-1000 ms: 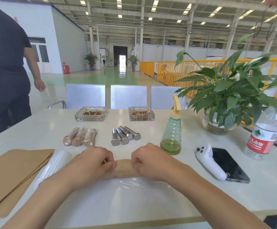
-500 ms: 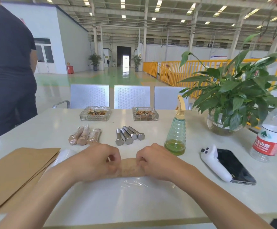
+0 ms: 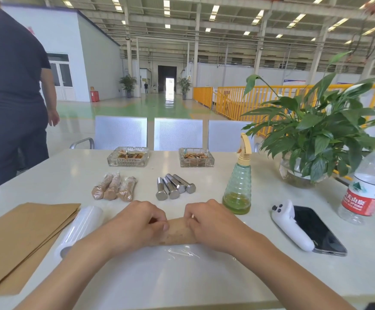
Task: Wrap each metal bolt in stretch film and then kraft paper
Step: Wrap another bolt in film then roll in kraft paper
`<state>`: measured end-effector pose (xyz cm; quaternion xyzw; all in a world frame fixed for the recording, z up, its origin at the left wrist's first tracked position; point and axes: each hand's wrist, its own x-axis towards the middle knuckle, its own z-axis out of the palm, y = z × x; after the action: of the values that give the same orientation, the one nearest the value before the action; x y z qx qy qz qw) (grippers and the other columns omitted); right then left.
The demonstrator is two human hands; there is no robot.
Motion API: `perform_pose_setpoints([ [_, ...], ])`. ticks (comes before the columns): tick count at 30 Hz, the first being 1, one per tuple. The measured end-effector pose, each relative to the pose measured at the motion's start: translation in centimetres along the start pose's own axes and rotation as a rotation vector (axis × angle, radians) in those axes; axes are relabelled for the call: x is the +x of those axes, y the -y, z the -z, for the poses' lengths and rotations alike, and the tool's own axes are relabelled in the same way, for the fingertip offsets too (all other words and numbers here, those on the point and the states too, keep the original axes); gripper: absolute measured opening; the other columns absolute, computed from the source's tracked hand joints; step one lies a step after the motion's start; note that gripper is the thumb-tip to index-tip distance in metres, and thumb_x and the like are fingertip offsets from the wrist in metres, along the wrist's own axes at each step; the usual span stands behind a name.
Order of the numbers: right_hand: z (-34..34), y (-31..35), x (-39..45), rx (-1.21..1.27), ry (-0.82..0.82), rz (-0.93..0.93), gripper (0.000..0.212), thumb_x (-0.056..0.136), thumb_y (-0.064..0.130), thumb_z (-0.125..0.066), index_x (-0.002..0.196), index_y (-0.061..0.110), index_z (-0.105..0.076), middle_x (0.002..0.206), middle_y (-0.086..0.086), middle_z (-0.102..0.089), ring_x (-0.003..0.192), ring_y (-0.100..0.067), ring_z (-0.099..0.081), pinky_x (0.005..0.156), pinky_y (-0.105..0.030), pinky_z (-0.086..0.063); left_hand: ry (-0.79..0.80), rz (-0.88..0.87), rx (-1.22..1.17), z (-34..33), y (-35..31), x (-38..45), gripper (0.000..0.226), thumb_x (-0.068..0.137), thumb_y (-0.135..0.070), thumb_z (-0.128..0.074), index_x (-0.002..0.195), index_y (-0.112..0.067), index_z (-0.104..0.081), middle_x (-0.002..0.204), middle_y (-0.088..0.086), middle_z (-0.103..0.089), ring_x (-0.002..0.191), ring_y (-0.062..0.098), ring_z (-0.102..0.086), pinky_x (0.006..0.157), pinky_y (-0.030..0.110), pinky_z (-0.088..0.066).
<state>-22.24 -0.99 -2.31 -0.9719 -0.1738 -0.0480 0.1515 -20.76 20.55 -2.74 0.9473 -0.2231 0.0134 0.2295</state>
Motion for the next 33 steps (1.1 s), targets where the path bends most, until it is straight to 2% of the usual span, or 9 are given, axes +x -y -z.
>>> perform_pose_setpoints([
  [5,-0.9,0.3,-0.1,-0.009,-0.055,-0.029,0.015,0.100,0.022,-0.045,0.099,0.025,-0.059,0.087,-0.001,-0.046,0.096,-0.034,-0.057,0.074,-0.038,-0.044,0.005,0.056,0.046,-0.4,-0.2,0.1,0.020,0.091,-0.025,-0.056,0.074,-0.027,-0.066,0.076,-0.006,-0.069,0.077,0.016,-0.063,0.075,0.037,-0.055],
  [10,-1.4,0.3,0.0,0.009,-0.071,-0.054,0.014,0.098,0.023,-0.048,0.099,0.027,-0.062,0.102,-0.003,-0.066,0.103,-0.030,-0.057,0.081,-0.038,-0.049,-0.041,0.074,0.105,-0.3,-0.2,0.2,0.025,0.090,-0.016,-0.054,0.095,-0.036,-0.068,0.070,-0.019,-0.064,0.072,0.003,-0.057,0.078,0.033,-0.055],
  [15,-2.1,-0.1,0.4,0.043,-0.094,-0.094,0.014,0.095,0.024,-0.050,0.100,0.030,-0.061,0.100,0.006,-0.071,0.100,-0.023,-0.061,0.077,-0.034,-0.048,-0.070,0.076,0.086,-0.5,-0.1,0.0,0.027,0.089,-0.019,-0.058,0.104,-0.041,-0.058,0.074,-0.024,-0.067,0.075,0.000,-0.058,0.075,0.028,-0.052],
  [22,-2.7,-0.9,0.5,0.090,-0.112,-0.160,0.018,0.094,0.023,-0.049,0.104,0.034,-0.057,0.098,0.006,-0.065,0.094,-0.022,-0.059,0.070,-0.033,-0.040,-0.033,0.059,0.115,-0.3,-0.3,-0.2,0.026,0.085,-0.013,-0.054,0.089,-0.038,-0.062,0.067,-0.018,-0.064,0.063,0.001,-0.052,0.062,0.024,-0.043],
  [25,-2.9,-1.6,0.3,0.087,-0.121,-0.194,0.023,0.091,0.017,-0.048,0.103,0.034,-0.057,0.099,0.006,-0.067,0.095,-0.022,-0.061,0.071,-0.032,-0.043,0.009,0.057,0.146,-0.1,-0.4,-0.1,0.025,0.088,-0.016,-0.053,0.091,-0.036,-0.069,0.079,-0.016,-0.065,0.072,0.006,-0.057,0.066,0.024,-0.047],
  [27,-2.8,-1.9,0.2,0.053,-0.160,-0.193,0.020,0.091,0.018,-0.052,0.102,0.033,-0.059,0.103,0.008,-0.064,0.101,-0.019,-0.059,0.072,-0.031,-0.042,0.019,0.015,0.224,-0.2,-0.5,0.0,0.024,0.092,-0.020,-0.054,0.096,-0.035,-0.072,0.094,-0.013,-0.064,0.088,0.009,-0.060,0.078,0.029,-0.051],
  [29,-2.7,-2.1,0.2,-0.017,-0.206,-0.165,0.019,0.092,0.019,-0.057,0.104,0.033,-0.060,0.109,0.008,-0.057,0.108,-0.018,-0.053,0.076,-0.032,-0.037,0.020,-0.039,0.328,-0.2,-0.7,0.1,0.025,0.092,-0.024,-0.052,0.101,-0.035,-0.074,0.105,-0.011,-0.062,0.102,0.012,-0.056,0.089,0.034,-0.049],
  [31,-2.5,-2.1,0.1,-0.083,-0.232,-0.131,0.020,0.092,0.017,-0.057,0.104,0.033,-0.060,0.111,0.007,-0.052,0.110,-0.019,-0.048,0.079,-0.031,-0.034,0.051,-0.051,0.364,0.0,-0.9,0.0,0.028,0.090,-0.033,-0.050,0.104,-0.034,-0.074,0.105,-0.012,-0.063,0.106,0.014,-0.053,0.091,0.036,-0.048],
  [33,-2.4,-1.9,0.0,-0.149,-0.246,-0.078,0.022,0.092,0.015,-0.056,0.104,0.033,-0.063,0.112,0.006,-0.054,0.110,-0.020,-0.047,0.086,-0.032,-0.037,0.082,-0.049,0.367,0.2,-1.0,-0.1,0.033,0.088,-0.051,-0.049,0.103,-0.034,-0.073,0.100,-0.014,-0.064,0.104,0.013,-0.053,0.089,0.035,-0.050],
])
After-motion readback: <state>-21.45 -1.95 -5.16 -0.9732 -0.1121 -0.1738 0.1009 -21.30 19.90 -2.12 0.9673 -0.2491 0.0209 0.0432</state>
